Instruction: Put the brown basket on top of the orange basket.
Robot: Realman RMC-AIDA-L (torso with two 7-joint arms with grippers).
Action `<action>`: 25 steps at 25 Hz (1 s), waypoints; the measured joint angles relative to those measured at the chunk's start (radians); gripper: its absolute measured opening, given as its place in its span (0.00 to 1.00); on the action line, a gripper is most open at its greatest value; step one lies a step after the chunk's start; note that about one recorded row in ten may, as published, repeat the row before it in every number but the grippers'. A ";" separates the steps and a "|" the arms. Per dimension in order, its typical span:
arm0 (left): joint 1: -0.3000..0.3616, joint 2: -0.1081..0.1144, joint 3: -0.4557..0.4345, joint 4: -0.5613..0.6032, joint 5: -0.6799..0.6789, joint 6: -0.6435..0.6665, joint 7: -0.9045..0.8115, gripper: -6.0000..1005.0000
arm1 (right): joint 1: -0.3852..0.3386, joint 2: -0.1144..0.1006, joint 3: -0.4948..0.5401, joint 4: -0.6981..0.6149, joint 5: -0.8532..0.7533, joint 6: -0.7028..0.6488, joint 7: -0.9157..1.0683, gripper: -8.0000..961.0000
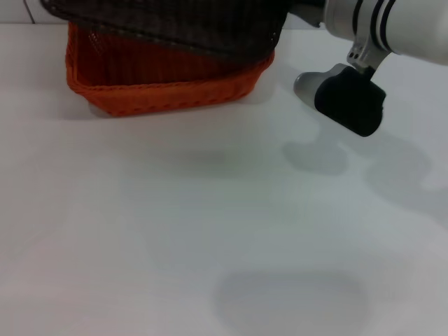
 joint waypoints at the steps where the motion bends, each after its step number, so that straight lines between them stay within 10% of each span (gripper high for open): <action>1: -0.001 0.000 0.000 0.000 0.000 -0.001 0.000 0.74 | 0.003 -0.001 -0.006 0.006 0.008 0.007 0.010 0.24; 8: -0.010 0.000 0.000 -0.001 0.000 -0.009 0.000 0.74 | -0.012 -0.005 -0.014 -0.003 0.014 -0.003 0.032 0.26; 22: -0.046 0.006 0.028 0.003 0.002 -0.048 0.014 0.74 | -0.215 -0.005 0.005 -0.400 0.123 -0.303 0.149 0.87; 25: -0.050 0.007 0.034 0.002 0.002 -0.049 0.014 0.74 | -0.256 0.013 -0.003 -0.455 0.180 -0.333 0.147 0.87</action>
